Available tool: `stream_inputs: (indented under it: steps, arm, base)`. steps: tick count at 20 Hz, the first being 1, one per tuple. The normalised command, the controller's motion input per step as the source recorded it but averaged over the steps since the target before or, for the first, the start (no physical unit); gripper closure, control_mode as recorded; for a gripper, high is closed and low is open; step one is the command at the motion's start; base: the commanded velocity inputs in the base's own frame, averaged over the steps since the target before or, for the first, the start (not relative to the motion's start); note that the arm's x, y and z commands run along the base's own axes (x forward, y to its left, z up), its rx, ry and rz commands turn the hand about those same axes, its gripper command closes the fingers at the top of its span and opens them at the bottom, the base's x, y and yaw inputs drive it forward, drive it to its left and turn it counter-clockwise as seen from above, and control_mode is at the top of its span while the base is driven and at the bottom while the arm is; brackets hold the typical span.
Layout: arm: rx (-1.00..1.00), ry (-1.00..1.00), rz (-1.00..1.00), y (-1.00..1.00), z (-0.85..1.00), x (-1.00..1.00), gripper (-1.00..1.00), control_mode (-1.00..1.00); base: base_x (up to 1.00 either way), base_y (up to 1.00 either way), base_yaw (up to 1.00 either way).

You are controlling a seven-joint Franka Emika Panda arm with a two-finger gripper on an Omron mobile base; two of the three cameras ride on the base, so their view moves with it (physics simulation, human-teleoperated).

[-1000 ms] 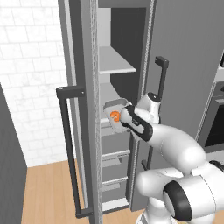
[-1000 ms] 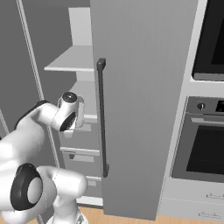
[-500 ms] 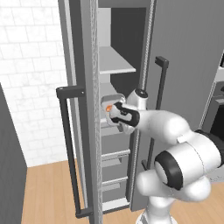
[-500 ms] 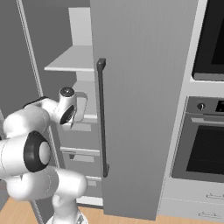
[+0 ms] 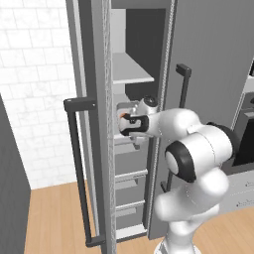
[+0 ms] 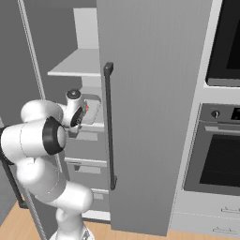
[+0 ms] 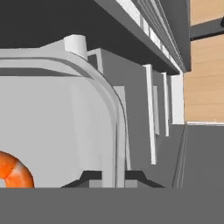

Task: Take the meat container that has the shrimp and place it on the second highest rack of the freezer. Then take the vegetable container that has the mushroom and cucumber and place it on the highest rack of the freezer.

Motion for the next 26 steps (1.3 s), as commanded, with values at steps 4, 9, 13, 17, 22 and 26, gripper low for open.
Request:
stream_inputs:
  steps: [4, 9, 13, 17, 22, 26]
  arm:
    - [0.00, 0.02, -0.07, 0.02, 0.00, 0.79, -1.00, -1.00]
    - [0.00, 0.02, -0.05, 0.00, 0.00, 0.73, -1.00, -1.00]
    - [0.00, 0.00, -0.05, 0.00, 0.00, 0.31, -1.00, -1.00]
    - [0.00, -0.15, -0.02, 0.16, -0.25, 0.04, -1.00, -1.00]
    - [0.00, -0.19, -0.05, 0.09, -0.24, 0.14, -1.00, -1.00]
    - [0.00, -0.17, -0.09, 0.00, -0.02, -0.59, -1.00, -1.00]
  base:
    - [0.00, 0.00, 0.00]
    - [0.00, 0.00, 0.00]
    - [0.00, 0.00, 0.00]
    - [0.00, 0.00, 0.00]
    - [0.00, 0.00, 0.00]
    - [0.00, 0.00, 0.00]
